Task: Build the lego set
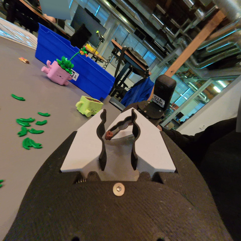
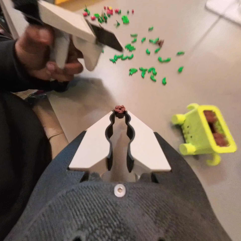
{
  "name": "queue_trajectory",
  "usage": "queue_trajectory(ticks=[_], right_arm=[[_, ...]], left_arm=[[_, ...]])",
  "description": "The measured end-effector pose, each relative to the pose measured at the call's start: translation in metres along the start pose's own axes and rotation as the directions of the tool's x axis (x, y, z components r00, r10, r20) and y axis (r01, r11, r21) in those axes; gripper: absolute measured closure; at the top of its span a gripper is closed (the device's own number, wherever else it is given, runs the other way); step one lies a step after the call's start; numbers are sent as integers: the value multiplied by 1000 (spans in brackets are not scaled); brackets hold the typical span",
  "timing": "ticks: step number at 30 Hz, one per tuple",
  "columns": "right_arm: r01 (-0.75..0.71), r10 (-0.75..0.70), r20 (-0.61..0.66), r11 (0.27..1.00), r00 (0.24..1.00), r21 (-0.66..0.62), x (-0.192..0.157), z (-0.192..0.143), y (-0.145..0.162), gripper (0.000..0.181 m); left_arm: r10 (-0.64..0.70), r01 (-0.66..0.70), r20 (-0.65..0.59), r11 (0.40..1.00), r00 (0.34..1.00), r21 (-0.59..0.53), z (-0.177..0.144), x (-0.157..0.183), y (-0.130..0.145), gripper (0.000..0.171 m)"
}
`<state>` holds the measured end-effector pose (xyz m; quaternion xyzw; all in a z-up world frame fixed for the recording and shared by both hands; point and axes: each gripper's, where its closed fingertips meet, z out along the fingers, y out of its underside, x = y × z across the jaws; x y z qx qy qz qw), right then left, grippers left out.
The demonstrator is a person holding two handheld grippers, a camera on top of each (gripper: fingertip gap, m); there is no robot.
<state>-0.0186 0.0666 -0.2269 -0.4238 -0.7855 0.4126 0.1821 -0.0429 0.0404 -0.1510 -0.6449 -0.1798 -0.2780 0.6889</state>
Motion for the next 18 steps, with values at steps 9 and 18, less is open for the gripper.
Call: queue_trajectory(ticks=[9, 18], right_arm=[[4, -8, -41, 996, 999, -88, 12, 5, 30, 168], [29, -35, -127, 998, 991, -49, 31, -1, 29, 155]], left_arm=[[-9, 9, 20, 1000, 1000, 5, -2, -7, -1, 139], [-23, 23, 18, 1000, 1000, -1, -1, -10, 2, 145]])
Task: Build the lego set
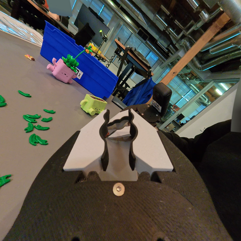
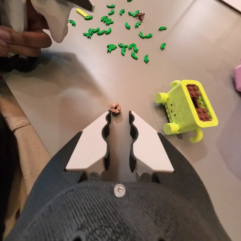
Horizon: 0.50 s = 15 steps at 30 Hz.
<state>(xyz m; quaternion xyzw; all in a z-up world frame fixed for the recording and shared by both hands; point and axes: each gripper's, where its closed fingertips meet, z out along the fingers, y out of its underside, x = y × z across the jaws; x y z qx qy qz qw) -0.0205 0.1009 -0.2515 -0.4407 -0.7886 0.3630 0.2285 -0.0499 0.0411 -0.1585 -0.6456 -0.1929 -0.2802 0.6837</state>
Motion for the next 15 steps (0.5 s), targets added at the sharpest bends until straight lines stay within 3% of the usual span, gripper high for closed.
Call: queue_trajectory(ticks=[5, 8, 15], right_arm=[[-33, 33, 45, 999, 998, 5, 0, -1, 0, 152], [-31, 31, 83, 1000, 996, 0, -4, 0, 0, 152], [-14, 8, 52, 995, 999, 100, -2, -1, -20, 151]], left_arm=[[-1, 1, -1, 1000, 1000, -8, 2, 0, 2, 146], [2, -2, 37, 1000, 999, 1, 2, -5, 1, 134], [30, -30, 64, 1000, 997, -2, 4, -6, 1, 127]])
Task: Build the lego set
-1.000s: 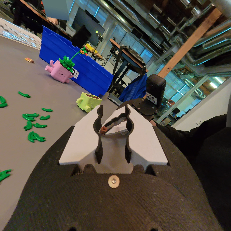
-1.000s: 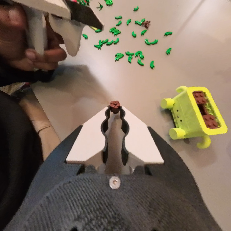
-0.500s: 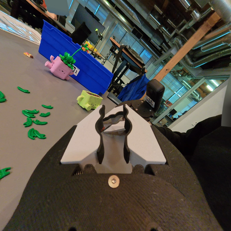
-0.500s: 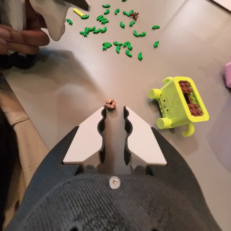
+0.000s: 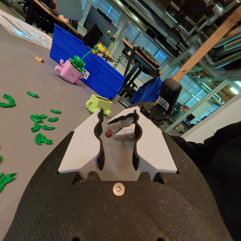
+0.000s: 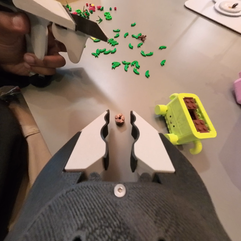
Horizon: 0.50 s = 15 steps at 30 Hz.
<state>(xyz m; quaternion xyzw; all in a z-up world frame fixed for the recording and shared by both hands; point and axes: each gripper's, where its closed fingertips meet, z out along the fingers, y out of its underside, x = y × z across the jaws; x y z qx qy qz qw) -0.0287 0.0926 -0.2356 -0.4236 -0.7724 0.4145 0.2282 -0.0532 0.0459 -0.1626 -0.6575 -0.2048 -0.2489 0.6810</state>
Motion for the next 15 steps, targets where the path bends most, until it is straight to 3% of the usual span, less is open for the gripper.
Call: queue_trajectory(ticks=[5, 8, 11, 15], right_arm=[[-5, 5, -27, 1000, 1000, 19, 4, -2, -3, 150], [-17, 20, -40, 998, 999, 53, 7, -5, -6, 152], [-43, 50, -49, 991, 998, 129, 11, -13, -15, 156], [-67, 73, -12, 961, 997, 269, 13, -27, -33, 164]], left_arm=[[29, -29, 16, 1000, 999, -8, 2, 2, 2, 123], [48, -47, 75, 999, 996, -14, 3, -4, 2, 103], [79, -78, 119, 997, 990, -18, 3, -6, 2, 92], [118, -117, 128, 993, 985, -18, 4, -4, 2, 91]])
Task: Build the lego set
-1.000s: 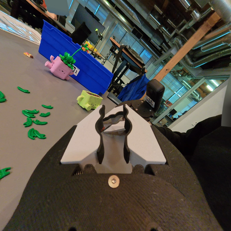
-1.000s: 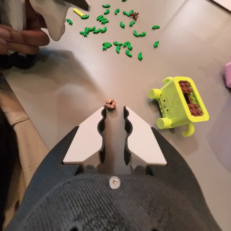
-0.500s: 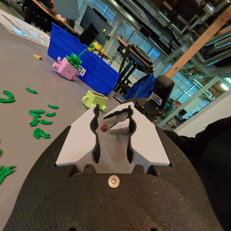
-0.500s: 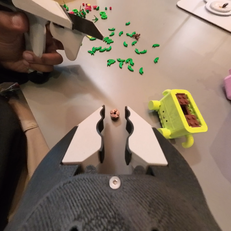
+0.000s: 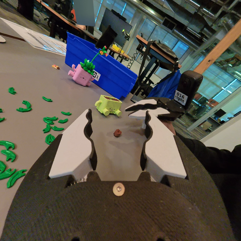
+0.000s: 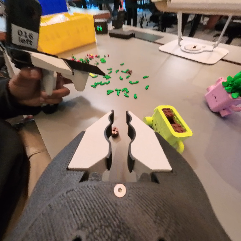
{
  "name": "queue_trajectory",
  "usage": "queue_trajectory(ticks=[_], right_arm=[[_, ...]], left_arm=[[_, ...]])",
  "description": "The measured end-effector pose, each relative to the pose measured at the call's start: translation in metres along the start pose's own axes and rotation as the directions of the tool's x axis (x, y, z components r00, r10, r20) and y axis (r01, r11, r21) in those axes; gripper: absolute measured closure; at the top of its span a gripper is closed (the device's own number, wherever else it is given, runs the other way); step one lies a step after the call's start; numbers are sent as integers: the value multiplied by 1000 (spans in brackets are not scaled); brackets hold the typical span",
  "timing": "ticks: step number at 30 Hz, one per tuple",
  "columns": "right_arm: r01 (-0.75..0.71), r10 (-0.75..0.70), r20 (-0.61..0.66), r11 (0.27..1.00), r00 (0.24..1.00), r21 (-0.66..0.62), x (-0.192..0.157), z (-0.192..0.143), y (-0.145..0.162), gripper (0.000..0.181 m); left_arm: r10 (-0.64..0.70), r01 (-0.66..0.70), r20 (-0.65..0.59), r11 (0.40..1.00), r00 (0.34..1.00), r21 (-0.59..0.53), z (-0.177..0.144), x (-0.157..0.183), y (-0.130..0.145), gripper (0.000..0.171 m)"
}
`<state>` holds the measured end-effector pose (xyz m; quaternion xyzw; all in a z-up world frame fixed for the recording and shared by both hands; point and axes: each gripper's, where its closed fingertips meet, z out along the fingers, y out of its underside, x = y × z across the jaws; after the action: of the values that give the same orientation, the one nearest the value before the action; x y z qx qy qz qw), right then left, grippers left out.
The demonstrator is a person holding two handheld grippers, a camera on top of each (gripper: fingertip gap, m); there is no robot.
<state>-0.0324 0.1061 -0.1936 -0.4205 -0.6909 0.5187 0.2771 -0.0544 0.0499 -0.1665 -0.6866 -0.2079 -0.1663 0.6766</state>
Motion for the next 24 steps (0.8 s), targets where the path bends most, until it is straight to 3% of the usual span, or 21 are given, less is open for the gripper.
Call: queue_trajectory(ticks=[1, 3, 7, 11, 13, 19, 24], right_arm=[[6, -6, 1, 999, 1000, 35, 1, -1, -5, 170], [22, -16, -56, 994, 998, 109, 12, -2, -17, 158], [12, 14, -106, 971, 994, 241, 27, -7, -35, 160], [3, 18, -80, 968, 997, 251, 25, -7, -36, 160], [12, 8, -83, 972, 997, 236, 24, -5, -35, 158], [0, 18, -73, 971, 997, 237, 25, -5, -35, 159], [-22, 38, -59, 968, 998, 250, 26, -5, -36, 159]], left_arm=[[5, -5, 1, 1000, 1000, -1, 0, 1, 0, 90], [15, -15, 7, 1000, 1000, 4, 1, 1, 0, 89], [25, -25, 3, 1000, 1000, 0, 2, 2, 1, 89], [6, -6, -33, 1000, 999, -1, 2, 4, 1, 88], [-30, 31, -76, 999, 997, 12, 2, 7, -1, 79], [-159, 164, -127, 986, 979, 29, 1, -1, -4, 78], [-180, 186, -139, 982, 974, 31, 2, -2, -5, 79]])
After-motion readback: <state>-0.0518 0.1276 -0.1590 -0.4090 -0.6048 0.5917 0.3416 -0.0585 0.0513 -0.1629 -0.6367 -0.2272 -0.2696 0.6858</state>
